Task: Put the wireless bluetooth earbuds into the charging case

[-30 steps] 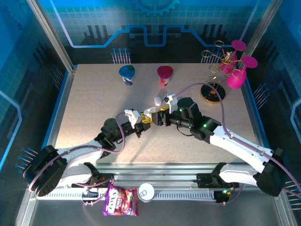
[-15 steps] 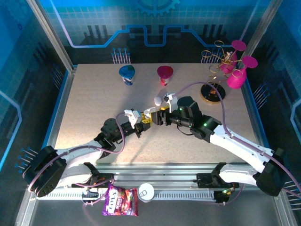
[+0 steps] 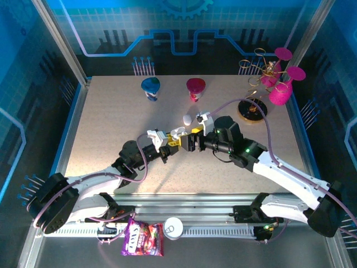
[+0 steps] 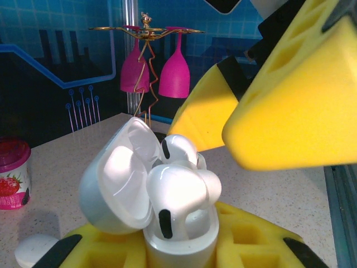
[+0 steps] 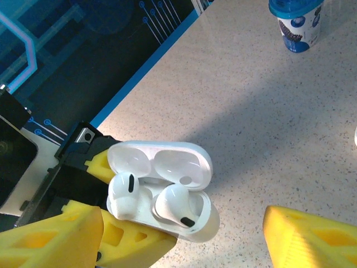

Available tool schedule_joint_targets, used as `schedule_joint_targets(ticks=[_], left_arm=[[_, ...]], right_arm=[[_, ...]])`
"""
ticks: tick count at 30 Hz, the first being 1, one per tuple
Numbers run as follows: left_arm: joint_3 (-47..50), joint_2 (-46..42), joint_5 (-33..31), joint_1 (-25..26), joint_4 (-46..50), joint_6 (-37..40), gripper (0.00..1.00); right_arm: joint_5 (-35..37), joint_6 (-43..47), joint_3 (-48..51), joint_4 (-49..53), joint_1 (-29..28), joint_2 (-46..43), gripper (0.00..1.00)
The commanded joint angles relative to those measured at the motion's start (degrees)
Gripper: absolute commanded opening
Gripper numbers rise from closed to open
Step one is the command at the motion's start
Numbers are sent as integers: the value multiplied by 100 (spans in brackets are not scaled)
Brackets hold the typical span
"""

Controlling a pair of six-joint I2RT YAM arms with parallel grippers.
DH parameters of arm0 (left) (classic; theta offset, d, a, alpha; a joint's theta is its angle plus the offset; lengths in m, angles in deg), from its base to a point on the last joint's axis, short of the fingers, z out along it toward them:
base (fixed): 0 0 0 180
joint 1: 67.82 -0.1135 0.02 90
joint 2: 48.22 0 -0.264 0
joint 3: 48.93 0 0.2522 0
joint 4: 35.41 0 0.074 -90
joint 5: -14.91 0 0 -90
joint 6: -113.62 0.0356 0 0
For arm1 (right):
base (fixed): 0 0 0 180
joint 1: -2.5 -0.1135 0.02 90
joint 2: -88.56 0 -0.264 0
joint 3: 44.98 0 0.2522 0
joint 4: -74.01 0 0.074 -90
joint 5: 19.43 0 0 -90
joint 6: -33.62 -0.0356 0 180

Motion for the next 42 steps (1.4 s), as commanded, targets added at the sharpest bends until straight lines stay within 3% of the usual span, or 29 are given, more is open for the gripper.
schedule_joint_targets(ticks=[1, 28, 42], left_arm=[[-169, -58, 183, 20, -277, 20, 0], [-105, -276, 201, 23, -144, 54, 0], [-159, -209, 163, 27, -115, 94, 0]], right_arm=[[-102, 29, 22, 1, -18, 44, 75], [76, 129, -328, -15, 52, 626, 71], [-42, 203, -263, 119, 32, -23, 71]])
